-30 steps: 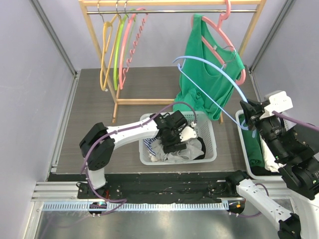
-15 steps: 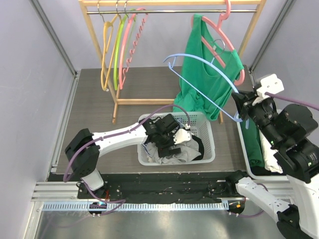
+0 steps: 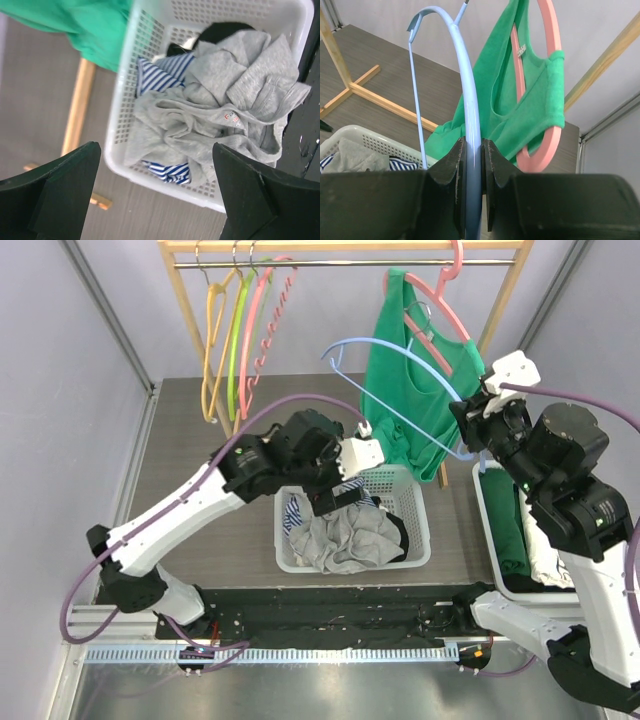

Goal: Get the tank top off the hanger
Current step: Place the tank top in the bin, then place the hanger at the clothesline.

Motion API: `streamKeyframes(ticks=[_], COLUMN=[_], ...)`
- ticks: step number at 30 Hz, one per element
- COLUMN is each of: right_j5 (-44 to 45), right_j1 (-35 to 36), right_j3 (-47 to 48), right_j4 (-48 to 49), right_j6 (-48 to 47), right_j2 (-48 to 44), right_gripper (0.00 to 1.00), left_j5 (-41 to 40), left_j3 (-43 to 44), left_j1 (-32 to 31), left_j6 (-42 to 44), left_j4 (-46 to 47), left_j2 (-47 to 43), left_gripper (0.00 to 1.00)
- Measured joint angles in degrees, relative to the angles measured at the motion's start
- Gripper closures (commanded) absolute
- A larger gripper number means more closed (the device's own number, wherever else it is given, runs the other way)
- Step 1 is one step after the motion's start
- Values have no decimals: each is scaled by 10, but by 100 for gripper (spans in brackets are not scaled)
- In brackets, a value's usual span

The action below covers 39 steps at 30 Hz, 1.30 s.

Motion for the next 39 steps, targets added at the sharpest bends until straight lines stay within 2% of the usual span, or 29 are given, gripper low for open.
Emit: streamKeyframes(ticks=[5, 11, 13, 15, 17, 19, 23, 29, 34, 39], right_j5=[-12, 0, 47, 143, 206, 252, 338, 480, 565, 598], right_j1=[0, 26, 77, 186, 259, 306, 334, 391, 438, 450], right_j3=[38, 128, 164, 188, 207, 233, 247, 247, 226, 218], right_j4=[0, -9, -9, 0, 4, 5, 8, 31, 166, 255], right_j6=[-17, -59, -83, -124, -155, -181, -217, -276, -357, -412], right_j2=[38, 109, 139, 173, 207, 253, 307, 321, 320, 327], right_gripper=[99, 99, 99, 99, 99, 99, 99, 99, 99, 99], left_j5=[-21, -24, -31, -52, -73, -96, -125, -144, -150, -151], left_j3=[83, 208, 242, 262, 281, 305, 333, 375, 407, 411], left_j1=[0, 0, 0, 0, 0, 0, 0, 8, 25, 44], left_j6=[0, 5, 7, 9, 15, 21, 30, 32, 27, 16], left_j4=[-33, -56, -48, -33, -19, -4, 16, 16, 20, 29], left_j2=[-23, -34, -47, -71, -84, -92, -98, -95, -96, -105], left_gripper=[0, 0, 0, 0, 0, 0, 0, 0, 2, 2])
